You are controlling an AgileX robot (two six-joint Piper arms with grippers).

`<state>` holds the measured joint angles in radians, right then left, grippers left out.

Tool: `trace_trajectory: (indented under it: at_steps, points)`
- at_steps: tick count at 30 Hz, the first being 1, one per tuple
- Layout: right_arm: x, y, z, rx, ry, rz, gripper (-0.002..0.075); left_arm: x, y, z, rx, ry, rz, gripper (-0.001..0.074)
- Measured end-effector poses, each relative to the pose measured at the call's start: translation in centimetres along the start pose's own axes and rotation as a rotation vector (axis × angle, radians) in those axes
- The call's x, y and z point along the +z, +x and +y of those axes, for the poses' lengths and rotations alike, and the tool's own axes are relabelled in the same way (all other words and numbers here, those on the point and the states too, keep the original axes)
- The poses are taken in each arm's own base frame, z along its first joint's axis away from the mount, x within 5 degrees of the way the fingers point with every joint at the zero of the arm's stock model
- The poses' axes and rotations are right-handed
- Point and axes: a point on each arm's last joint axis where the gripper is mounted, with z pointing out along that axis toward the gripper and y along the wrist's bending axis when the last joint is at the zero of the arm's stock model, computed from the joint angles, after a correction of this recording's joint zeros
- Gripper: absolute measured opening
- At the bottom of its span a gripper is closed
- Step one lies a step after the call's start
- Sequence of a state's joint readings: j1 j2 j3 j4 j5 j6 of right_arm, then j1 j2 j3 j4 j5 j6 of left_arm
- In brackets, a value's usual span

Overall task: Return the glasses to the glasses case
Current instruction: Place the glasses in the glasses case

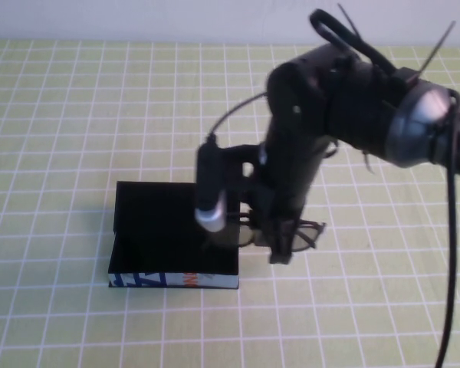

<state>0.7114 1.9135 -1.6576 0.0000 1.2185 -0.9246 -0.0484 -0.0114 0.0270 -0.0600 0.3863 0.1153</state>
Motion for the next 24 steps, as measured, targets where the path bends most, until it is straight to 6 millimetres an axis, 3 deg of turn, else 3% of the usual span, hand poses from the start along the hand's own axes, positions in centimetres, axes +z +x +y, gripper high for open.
trace_trajectory:
  at_steps: [4, 12, 18, 24]
  points:
    - [-0.3, -3.3, -0.1, -0.067, 0.048, -0.03, 0.0066, 0.0, 0.0, 0.0, 0.0, 0.0, 0.0, -0.0002]
    - [2.7, -8.2, -0.2, -0.15, 0.054, -0.049, 0.0066, 0.0, 0.0, 0.0, 0.0, 0.0, 0.0, -0.0002]
    - [4.4, -9.9, -0.2, -0.144, 0.05, -0.056, 0.0065, 0.0, 0.0, 0.0, 0.0, 0.0, 0.0, -0.0002]
    - [5.8, -10.2, -0.4, -0.112, 0.039, -0.038, 0.0065, 0.0, 0.0, 0.0, 0.0, 0.0, 0.0, -0.0002]
